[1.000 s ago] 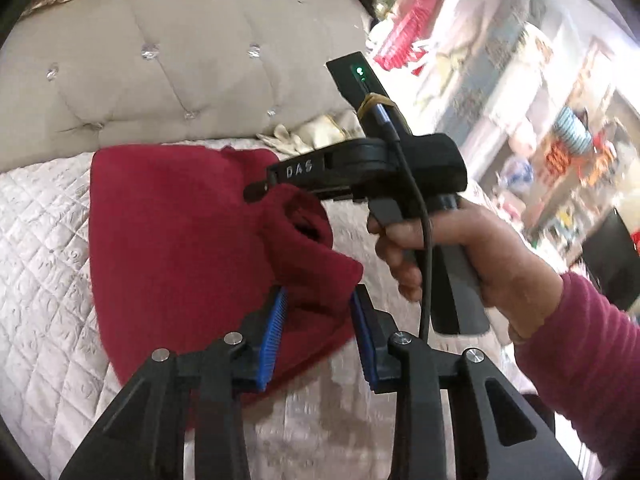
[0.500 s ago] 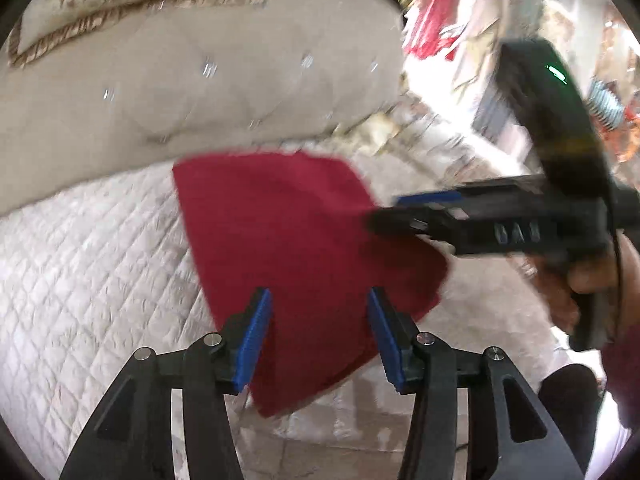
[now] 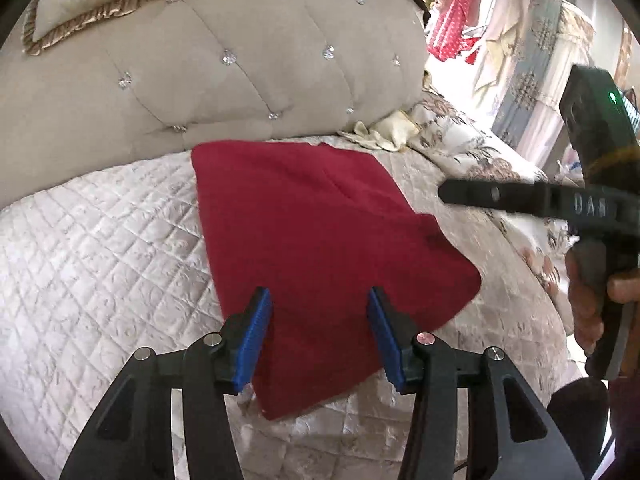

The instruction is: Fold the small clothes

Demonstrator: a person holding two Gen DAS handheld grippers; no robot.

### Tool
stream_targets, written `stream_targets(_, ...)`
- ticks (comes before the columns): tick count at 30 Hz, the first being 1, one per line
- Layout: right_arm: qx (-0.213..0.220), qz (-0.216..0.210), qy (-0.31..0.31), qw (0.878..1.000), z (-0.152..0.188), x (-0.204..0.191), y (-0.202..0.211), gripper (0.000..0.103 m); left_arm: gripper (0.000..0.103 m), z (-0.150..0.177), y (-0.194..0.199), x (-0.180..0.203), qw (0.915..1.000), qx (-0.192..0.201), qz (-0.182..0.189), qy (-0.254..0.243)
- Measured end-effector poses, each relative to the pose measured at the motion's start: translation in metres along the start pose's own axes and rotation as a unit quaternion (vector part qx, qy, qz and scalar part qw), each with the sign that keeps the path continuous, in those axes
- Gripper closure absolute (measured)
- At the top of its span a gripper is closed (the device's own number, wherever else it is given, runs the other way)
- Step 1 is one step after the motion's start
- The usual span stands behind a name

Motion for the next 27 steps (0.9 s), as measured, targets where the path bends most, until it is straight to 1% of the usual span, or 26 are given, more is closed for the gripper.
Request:
stream_targets(1, 0.0, 0.008, -0.004, 1.0, -0.002, 0.003, -0.006, 0.031, 0.075, -0.001, -0.001, -0.001, 1.0, 0.0, -0.003, 0.0)
stream_targets(3, -0.017, 0.028, -0.009, 0.999, -0.006, 0.006, -0.031, 0.031, 0.075, -0.002, -0.004, -0.002, 0.9999, -0.002, -0.013, -0.002)
stream_targets(5, -0.035, 0.039, -0.017, 0.998, -0.003, 0.012, -0.052, 0.031, 0.075, -0.002, -0.008, -0.004, 0.9998, -0.005, -0.018, -0.001)
stream_targets(6, -0.041, 0.045, -0.02, 0.998, -0.001, 0.014, -0.059, 0.033, 0.075, -0.002, -0.011, -0.004, 0.9998, -0.006, -0.021, 0.001)
stream_targets(8, -0.052, 0.046, -0.029, 0.997, 0.005, 0.02, -0.072, 0.052, 0.075, -0.002, -0.016, -0.005, 0.9997, -0.009, -0.022, 0.004)
stream_targets(9, -0.056, 0.042, -0.031, 0.997, 0.007, 0.022, -0.077, 0.072, 0.075, -0.002, -0.017, -0.006, 0.9997, -0.01, -0.022, 0.005)
stream_targets(10, -0.054, 0.042, -0.026, 0.997, 0.007, 0.023, -0.078, 0.079, 0.075, -0.002, -0.019, -0.006, 0.9997, -0.011, -0.023, 0.005)
stream_targets(11, -0.048, 0.042, -0.018, 0.998, 0.007, 0.02, -0.075, 0.081, 0.075, -0.002, -0.02, -0.006, 0.9997, -0.012, -0.023, 0.005)
stream_targets(12, -0.043, 0.043, -0.009, 0.998, 0.007, 0.019, -0.074, 0.09, 0.075, -0.002, -0.021, -0.006, 0.9997, -0.012, -0.023, 0.005)
stream_targets(13, -0.038, 0.044, 0.002, 0.998, 0.005, 0.017, -0.071, 0.093, 0.075, -0.001, -0.022, -0.006, 0.9997, -0.011, -0.022, 0.004)
stream_targets(17, -0.015, 0.058, 0.022, 0.998, -0.001, 0.019, -0.062, 0.094, 0.075, -0.001, -0.024, -0.005, 0.9997, -0.009, -0.022, 0.005)
stream_targets(20, -0.03, 0.084, 0.032, 0.995, 0.007, 0.024, -0.074, 0.094, 0.075, -0.002, -0.024, -0.003, 0.9997, -0.009, -0.022, 0.002)
stream_targets(21, -0.033, 0.087, 0.032, 0.995, 0.009, 0.025, -0.076, 0.095, 0.075, -0.002, -0.025, -0.002, 0.9997, -0.01, -0.023, -0.001)
stream_targets(24, -0.02, 0.083, 0.018, 0.996, 0.005, 0.025, -0.067, 0.093, 0.075, -0.002, -0.026, -0.001, 0.9995, -0.014, -0.027, -0.006)
stream_targets(26, -0.003, 0.077, 0.007, 0.997, 0.0, 0.021, -0.053, 0.091, 0.075, -0.001, -0.027, -0.003, 0.9995, -0.016, -0.028, -0.004)
stream_targets(27, 0.003, 0.072, 0.006, 0.997, -0.003, 0.018, -0.045, 0.086, 0.075, -0.002, -0.027, -0.003, 0.9995, -0.016, -0.027, -0.002)
Point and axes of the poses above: each gripper's, at about its wrist camera, not at the fingertips, and y roughly against the way its jaws point, x to its right, z to its underside, the point moved 2 cm from there along -y, roughly the way its jaws point, and after that the axes turned 13 degrees about x, right-handed, at the moved point
